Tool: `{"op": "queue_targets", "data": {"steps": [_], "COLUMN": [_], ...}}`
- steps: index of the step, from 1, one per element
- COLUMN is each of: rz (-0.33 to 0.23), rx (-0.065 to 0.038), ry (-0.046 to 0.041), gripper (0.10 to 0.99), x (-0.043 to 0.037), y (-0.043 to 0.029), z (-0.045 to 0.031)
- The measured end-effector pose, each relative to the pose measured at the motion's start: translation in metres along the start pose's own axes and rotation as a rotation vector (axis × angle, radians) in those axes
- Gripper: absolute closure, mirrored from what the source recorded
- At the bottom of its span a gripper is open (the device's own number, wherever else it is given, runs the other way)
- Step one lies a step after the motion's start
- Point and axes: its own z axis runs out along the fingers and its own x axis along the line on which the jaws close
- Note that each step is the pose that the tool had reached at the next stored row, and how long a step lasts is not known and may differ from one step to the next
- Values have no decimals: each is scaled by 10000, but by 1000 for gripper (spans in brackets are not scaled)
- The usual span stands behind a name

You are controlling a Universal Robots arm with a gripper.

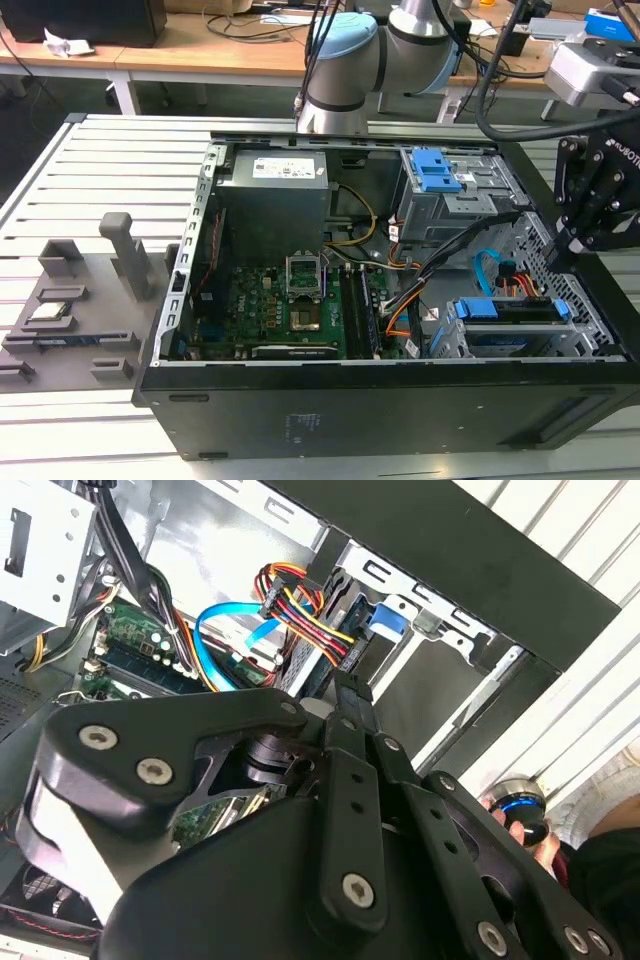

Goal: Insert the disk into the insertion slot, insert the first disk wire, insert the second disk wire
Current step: 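Insert the second disk wire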

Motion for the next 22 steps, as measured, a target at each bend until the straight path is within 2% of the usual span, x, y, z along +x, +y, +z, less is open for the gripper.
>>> {"op": "queue_targets", "data": {"steps": [2, 3, 4, 5, 7, 11, 13, 14, 15, 19, 22], "rz": [0, 0, 1, 0, 0, 1, 1, -1, 0, -1, -1], "rx": [0, 0, 0, 0, 0, 0, 1, 0, 0, 0, 0], "ry": [0, 0, 0, 0, 4, -1, 1, 0, -2, 1, 3], "gripper": [973, 851, 851, 784, 784, 784, 784, 784, 784, 784, 784], "x": [0, 0, 0, 0, -13, -27, -33, -38, -38, -41, -41], "y": [0, 0, 0, 0, 7, 134, 265, 362, 405, 424, 425], "z": [-1, -1, -1, -1, 2, 60, 99, 132, 154, 203, 208]}}
